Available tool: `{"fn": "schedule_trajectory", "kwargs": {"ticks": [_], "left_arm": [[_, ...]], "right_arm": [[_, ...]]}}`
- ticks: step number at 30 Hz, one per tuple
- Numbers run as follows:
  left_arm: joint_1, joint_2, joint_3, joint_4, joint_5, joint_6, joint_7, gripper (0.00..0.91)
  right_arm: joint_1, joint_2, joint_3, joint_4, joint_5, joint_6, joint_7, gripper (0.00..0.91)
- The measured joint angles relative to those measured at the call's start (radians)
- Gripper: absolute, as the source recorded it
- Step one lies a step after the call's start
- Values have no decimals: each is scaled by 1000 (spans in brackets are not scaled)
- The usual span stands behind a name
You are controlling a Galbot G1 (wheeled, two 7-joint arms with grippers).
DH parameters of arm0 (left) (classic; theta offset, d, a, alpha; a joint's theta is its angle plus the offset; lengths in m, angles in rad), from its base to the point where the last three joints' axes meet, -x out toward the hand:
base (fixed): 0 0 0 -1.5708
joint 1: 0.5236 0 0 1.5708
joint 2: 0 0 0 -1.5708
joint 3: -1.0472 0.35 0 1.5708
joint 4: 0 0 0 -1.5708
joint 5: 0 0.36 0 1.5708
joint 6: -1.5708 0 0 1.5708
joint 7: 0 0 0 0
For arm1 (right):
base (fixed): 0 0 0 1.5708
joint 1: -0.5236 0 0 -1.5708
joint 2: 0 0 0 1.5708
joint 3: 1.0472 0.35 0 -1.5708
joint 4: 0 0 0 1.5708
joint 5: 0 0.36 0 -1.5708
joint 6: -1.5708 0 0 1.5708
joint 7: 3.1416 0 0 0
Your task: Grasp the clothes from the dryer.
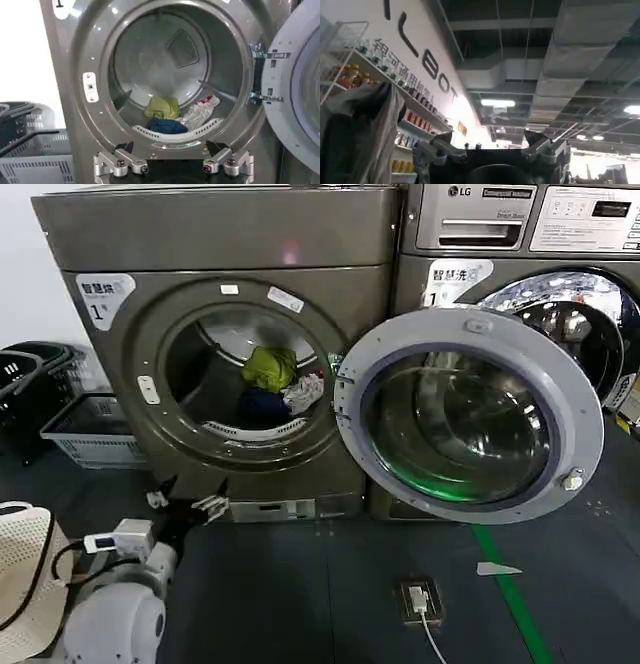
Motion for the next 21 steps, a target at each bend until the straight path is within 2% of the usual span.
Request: {"fn": "schedule_trajectory", "kwargs": {"ticks": [21], "left_arm": [[-3,-1,5,0,0,0,1,907]], "right_arm": [[1,-4,6,-6,0,0,1,907]]}}
